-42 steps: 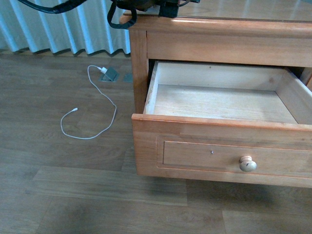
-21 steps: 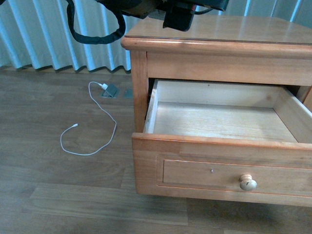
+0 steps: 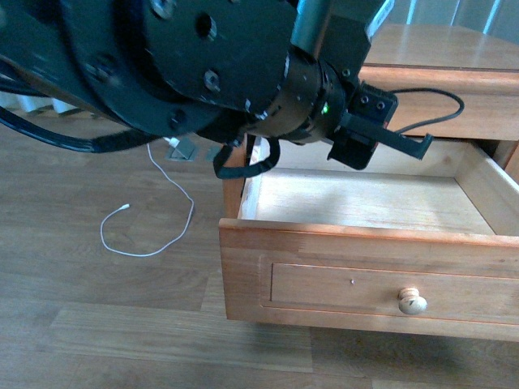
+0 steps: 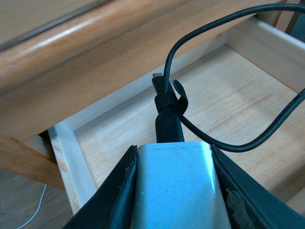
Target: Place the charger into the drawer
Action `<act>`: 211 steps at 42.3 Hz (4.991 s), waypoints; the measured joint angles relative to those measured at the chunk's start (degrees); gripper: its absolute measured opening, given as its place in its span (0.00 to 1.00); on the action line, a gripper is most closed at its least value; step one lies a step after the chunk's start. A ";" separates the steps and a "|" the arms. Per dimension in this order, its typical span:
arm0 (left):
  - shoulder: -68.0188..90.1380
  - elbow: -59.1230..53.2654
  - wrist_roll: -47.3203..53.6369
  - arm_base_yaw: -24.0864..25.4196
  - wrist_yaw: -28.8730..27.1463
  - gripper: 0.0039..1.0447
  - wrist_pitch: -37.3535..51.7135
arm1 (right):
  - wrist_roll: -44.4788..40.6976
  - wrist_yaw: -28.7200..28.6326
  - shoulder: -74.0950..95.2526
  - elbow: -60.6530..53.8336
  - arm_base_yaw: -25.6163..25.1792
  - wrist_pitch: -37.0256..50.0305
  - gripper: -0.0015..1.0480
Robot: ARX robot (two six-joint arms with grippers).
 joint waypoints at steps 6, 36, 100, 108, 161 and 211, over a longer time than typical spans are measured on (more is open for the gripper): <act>4.44 3.54 -0.50 0.02 0.04 0.38 -0.83 | 0.00 0.00 0.00 0.00 0.00 0.00 0.92; 18.95 17.90 -2.45 -1.11 -1.62 0.66 -5.95 | 0.00 0.00 0.00 0.00 0.00 0.00 0.92; -75.60 -48.87 -11.26 -0.04 -29.35 0.67 -6.54 | 0.00 0.02 0.00 0.00 0.00 0.00 0.92; -83.12 -55.54 -10.71 8.85 -19.96 0.38 -7.10 | 0.00 0.00 0.00 0.00 0.00 0.00 0.92; -111.93 -70.01 -10.21 35.15 5.53 0.04 -20.87 | 0.00 0.00 -0.02 -0.04 0.04 0.00 0.92; -111.93 -70.01 -10.19 35.15 5.51 0.94 -20.87 | 9.44 -1.60 75.52 22.29 13.60 11.45 0.92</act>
